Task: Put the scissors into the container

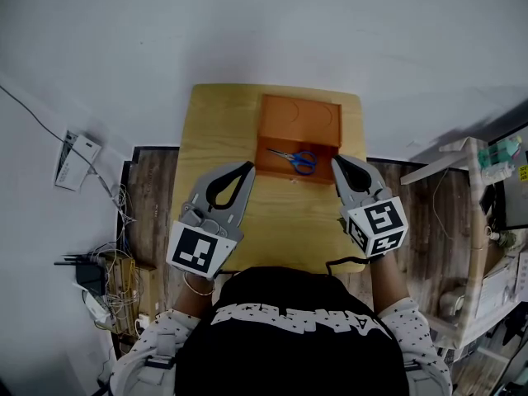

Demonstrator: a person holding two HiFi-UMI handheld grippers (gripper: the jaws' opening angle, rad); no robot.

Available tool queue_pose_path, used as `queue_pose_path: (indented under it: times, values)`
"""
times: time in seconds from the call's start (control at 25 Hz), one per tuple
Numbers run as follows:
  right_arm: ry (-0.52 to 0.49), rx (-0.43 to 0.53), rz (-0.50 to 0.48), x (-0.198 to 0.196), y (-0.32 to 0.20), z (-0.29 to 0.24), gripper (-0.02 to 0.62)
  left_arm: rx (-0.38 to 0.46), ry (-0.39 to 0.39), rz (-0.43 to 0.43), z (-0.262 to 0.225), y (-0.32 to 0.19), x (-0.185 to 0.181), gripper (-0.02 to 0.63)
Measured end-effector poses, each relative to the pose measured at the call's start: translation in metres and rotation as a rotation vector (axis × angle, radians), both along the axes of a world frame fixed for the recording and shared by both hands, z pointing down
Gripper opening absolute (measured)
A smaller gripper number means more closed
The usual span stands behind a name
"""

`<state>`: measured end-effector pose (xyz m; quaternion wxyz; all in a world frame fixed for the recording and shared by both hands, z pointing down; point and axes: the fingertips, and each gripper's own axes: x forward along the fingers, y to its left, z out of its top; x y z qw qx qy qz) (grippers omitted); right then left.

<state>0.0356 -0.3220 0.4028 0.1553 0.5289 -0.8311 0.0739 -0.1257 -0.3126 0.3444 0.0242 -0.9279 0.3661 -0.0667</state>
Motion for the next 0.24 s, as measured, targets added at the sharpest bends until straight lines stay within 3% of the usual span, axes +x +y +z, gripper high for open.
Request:
queue_pose_path:
  times: [0.24]
  values:
    - [-0.006, 0.008, 0.001, -0.0019, 0.0013, -0.0033, 0.012, -0.006, -0.002, -0.001, 0.0015, 0.0011, -0.0017, 0.002]
